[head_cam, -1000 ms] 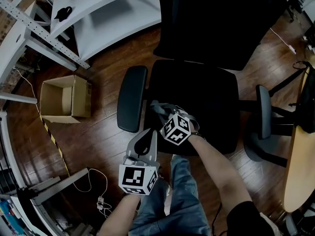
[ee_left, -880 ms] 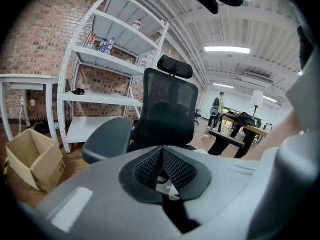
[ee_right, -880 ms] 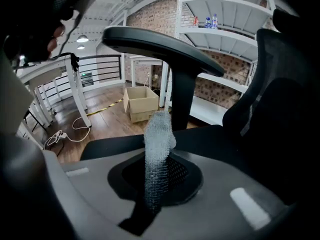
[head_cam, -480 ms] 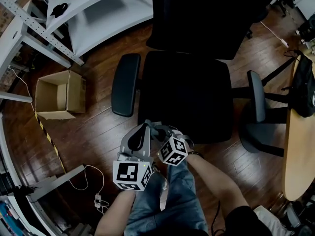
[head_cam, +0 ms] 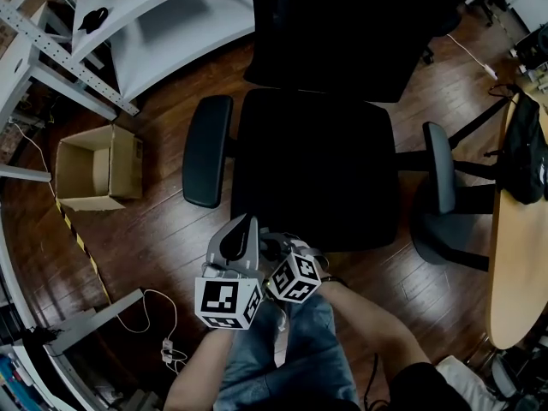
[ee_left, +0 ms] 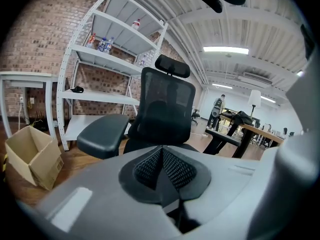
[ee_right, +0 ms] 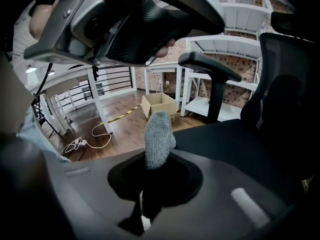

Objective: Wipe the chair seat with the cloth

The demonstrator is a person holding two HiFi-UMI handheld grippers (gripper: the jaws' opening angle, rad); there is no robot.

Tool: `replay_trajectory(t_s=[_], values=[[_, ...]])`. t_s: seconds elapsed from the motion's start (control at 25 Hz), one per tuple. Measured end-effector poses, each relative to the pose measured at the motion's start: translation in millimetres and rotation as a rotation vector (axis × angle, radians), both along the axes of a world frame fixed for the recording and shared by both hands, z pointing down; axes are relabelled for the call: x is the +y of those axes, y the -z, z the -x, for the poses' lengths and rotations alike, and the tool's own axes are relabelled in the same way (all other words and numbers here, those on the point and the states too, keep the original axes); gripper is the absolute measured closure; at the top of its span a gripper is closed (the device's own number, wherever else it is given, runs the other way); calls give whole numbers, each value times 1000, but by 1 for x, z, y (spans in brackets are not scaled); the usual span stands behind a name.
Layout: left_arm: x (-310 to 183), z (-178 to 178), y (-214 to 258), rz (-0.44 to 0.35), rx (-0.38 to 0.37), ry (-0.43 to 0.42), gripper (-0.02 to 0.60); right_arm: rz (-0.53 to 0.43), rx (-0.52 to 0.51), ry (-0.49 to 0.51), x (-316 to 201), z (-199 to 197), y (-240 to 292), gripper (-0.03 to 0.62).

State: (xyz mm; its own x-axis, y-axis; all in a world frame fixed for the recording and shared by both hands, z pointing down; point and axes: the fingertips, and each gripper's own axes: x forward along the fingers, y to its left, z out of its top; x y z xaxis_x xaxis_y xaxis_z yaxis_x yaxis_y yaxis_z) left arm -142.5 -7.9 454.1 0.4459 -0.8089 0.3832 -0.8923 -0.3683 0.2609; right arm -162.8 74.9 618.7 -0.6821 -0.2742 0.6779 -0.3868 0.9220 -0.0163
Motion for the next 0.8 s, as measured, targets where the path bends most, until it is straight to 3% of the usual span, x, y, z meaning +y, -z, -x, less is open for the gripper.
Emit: replay_trajectory(t_s=[0.2, 0.4, 0.64, 0.8], values=[[-22, -6, 8, -21, 0, 0, 578, -59, -26, -24, -60, -29, 34, 577], [-52, -22, 13, -23, -1, -23, 578, -166, 41, -97, -163, -78, 54, 577], [-82, -69, 9, -6, -1, -116, 578, -215, 136, -141, -268, -121, 52, 576], [-102, -87, 4, 14, -1, -135, 578, -206, 185, -147, -318, -135, 35, 576]])
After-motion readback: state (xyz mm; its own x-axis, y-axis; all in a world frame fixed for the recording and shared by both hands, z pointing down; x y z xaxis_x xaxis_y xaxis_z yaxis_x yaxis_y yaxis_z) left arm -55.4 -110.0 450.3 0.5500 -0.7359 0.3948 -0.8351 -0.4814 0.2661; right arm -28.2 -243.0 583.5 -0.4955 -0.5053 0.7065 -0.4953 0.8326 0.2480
